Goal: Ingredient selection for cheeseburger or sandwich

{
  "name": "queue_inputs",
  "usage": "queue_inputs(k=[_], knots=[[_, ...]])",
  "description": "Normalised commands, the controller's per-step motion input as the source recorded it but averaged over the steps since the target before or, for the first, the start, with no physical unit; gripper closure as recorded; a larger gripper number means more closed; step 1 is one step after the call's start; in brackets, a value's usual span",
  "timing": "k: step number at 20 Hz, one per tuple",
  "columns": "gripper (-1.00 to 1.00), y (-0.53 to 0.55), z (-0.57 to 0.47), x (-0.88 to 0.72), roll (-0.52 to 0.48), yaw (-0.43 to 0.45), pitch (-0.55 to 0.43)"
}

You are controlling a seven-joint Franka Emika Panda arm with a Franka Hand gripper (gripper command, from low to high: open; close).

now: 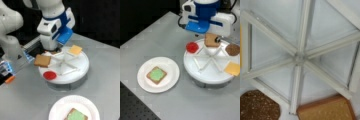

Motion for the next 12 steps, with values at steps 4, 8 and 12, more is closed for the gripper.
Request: queue_inputs(k=[4,8,12], knots=[[-1.0,-0.29,0.24,0.35,0.596,-0.046,0.348],[-1.0,-0.36,0.24,0.3,0.493,0.1,0.295],[-1.0,-0.34,0.17,0.29,0.357,0.157,0.233]])
